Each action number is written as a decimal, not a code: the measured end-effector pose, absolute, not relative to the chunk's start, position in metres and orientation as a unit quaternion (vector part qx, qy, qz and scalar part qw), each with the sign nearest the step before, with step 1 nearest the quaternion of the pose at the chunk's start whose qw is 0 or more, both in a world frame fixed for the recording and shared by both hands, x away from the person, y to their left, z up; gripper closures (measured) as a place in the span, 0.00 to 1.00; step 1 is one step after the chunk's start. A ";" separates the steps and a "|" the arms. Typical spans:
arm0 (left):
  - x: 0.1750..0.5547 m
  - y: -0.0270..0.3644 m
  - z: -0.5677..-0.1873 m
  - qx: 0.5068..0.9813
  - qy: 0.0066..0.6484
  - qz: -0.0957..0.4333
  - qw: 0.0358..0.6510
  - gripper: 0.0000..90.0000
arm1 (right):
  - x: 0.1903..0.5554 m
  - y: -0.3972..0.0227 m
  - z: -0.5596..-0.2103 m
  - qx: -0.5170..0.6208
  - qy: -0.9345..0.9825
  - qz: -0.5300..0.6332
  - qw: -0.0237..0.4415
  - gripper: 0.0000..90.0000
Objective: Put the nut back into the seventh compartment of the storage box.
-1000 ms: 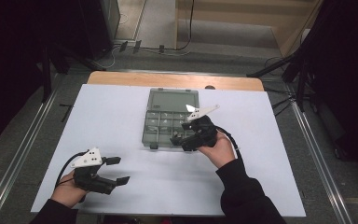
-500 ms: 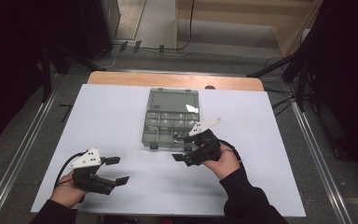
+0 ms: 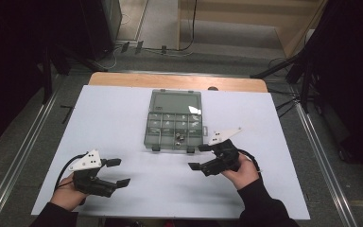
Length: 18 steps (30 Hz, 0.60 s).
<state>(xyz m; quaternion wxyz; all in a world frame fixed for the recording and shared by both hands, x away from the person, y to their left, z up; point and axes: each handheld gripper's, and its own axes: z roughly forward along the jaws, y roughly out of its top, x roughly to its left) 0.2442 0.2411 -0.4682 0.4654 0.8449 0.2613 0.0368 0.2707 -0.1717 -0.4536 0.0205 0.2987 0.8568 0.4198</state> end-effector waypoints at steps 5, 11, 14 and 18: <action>0.244 0.241 -0.468 0.845 0.261 0.036 0.465 0.22 | 0.259 -0.190 -0.459 0.304 0.852 0.424 0.036 0.24; 0.244 0.240 -0.468 0.844 0.262 0.037 0.466 0.22 | 0.246 -0.202 -0.462 0.302 0.848 0.433 0.039 0.23; 0.244 0.240 -0.468 0.844 0.262 0.037 0.467 0.22 | 0.240 -0.210 -0.464 0.303 0.847 0.435 0.044 0.23; 0.244 0.241 -0.468 0.844 0.262 0.038 0.467 0.22 | 0.235 -0.222 -0.463 0.313 0.842 0.436 0.056 0.22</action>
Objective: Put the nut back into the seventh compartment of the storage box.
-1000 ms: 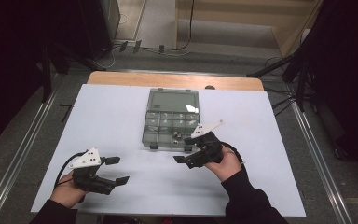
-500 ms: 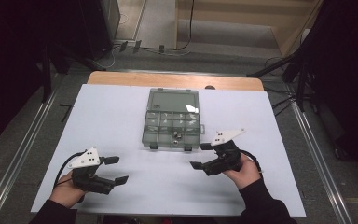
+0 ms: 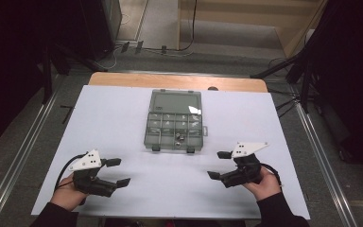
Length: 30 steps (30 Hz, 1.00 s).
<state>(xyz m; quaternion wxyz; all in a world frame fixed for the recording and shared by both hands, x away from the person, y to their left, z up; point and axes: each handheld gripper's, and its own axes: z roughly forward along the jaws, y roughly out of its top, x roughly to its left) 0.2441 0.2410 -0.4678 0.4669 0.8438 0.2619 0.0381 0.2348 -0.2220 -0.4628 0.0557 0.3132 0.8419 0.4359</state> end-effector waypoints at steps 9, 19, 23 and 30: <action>0.244 0.241 -0.468 0.843 0.261 0.038 0.468 0.22 | 0.232 -0.243 -0.469 0.324 0.838 0.435 0.058 0.22; 0.244 0.241 -0.468 0.844 0.261 0.038 0.467 0.22 | 0.234 -0.249 -0.473 0.339 0.832 0.435 0.058 0.22; 0.244 0.240 -0.468 0.843 0.263 0.038 0.467 0.22 | 0.235 -0.250 -0.473 0.340 0.832 0.435 0.059 0.22; 0.244 0.240 -0.468 0.844 0.262 0.038 0.467 0.22 | 0.235 -0.248 -0.474 0.337 0.835 0.432 0.057 0.23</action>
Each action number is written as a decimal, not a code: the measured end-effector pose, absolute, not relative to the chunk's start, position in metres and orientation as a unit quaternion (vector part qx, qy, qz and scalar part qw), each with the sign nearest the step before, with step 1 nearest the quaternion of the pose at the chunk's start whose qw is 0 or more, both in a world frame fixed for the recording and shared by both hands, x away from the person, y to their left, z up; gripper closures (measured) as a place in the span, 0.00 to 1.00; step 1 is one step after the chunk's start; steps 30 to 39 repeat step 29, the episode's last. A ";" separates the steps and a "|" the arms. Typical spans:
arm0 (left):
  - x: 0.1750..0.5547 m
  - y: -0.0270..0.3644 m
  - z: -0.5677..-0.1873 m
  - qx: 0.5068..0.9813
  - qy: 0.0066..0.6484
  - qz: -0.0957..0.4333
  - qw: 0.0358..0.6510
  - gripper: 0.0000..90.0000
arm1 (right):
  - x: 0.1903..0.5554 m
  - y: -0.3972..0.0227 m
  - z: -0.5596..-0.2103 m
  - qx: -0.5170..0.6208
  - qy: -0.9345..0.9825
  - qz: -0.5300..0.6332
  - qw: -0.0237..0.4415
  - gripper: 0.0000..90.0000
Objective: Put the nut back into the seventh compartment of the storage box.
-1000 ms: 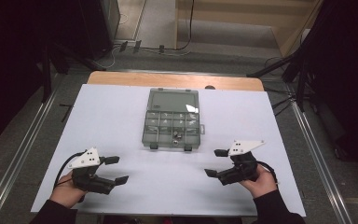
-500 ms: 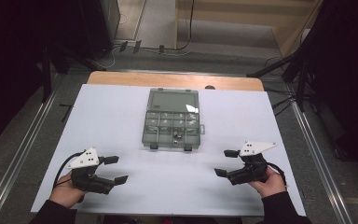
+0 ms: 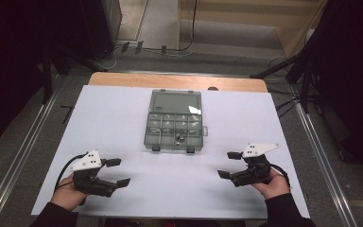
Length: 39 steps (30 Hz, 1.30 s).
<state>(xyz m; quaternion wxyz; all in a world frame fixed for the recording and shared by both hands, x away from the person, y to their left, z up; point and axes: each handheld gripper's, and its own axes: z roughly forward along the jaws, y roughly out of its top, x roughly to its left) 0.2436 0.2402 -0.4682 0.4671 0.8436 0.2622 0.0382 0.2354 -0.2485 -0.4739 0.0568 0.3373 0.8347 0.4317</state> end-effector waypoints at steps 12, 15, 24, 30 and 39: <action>0.244 0.241 -0.468 0.844 0.261 0.038 0.467 0.22 | 0.236 -0.247 -0.475 0.336 0.838 0.427 0.053 0.23; 0.244 0.241 -0.468 0.844 0.261 0.038 0.467 0.22 | 0.236 -0.247 -0.475 0.335 0.839 0.425 0.054 0.23; 0.243 0.241 -0.468 0.843 0.261 0.038 0.469 0.22 | 0.236 -0.245 -0.477 0.334 0.844 0.416 0.049 0.23; 0.244 0.241 -0.468 0.843 0.262 0.038 0.468 0.22 | 0.236 -0.246 -0.476 0.344 0.840 0.417 0.042 0.22; 0.244 0.241 -0.468 0.843 0.262 0.038 0.468 0.22 | 0.236 -0.246 -0.476 0.344 0.840 0.417 0.042 0.22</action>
